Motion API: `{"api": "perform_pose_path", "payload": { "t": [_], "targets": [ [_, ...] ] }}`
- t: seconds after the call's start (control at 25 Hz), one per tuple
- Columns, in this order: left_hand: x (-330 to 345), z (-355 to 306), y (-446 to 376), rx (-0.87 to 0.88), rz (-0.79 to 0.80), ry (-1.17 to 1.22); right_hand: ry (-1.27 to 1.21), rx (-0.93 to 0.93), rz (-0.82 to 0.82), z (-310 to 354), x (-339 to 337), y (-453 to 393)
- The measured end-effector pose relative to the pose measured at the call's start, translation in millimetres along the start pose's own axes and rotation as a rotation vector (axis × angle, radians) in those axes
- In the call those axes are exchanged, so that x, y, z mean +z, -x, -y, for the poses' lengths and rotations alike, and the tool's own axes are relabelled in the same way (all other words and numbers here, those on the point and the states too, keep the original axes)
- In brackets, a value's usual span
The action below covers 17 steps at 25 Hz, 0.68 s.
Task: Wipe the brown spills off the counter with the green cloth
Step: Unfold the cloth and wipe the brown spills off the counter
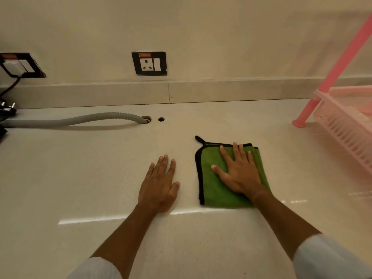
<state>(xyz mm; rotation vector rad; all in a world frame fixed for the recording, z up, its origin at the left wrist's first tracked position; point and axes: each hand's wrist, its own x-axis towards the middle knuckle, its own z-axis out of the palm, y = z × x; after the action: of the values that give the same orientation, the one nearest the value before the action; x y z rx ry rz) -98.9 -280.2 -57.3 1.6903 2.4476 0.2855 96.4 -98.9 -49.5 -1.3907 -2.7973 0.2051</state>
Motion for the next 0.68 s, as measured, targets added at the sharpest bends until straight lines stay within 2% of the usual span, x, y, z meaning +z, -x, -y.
{"api": "perform_pose_path", "payload": {
  "t": [0.16,0.36,0.68],
  "targets": [
    [-4,0,0,-0.001,0.014,0.063,-0.004,-0.059,0.001,37,7,1],
    [-10,-2,4,0.016,0.031,0.182,-0.056,-0.063,0.05,39,-6,18],
    [-20,-34,27,0.235,-0.001,0.201,-0.16,-0.003,-0.009,30,-23,79]
  ]
}}
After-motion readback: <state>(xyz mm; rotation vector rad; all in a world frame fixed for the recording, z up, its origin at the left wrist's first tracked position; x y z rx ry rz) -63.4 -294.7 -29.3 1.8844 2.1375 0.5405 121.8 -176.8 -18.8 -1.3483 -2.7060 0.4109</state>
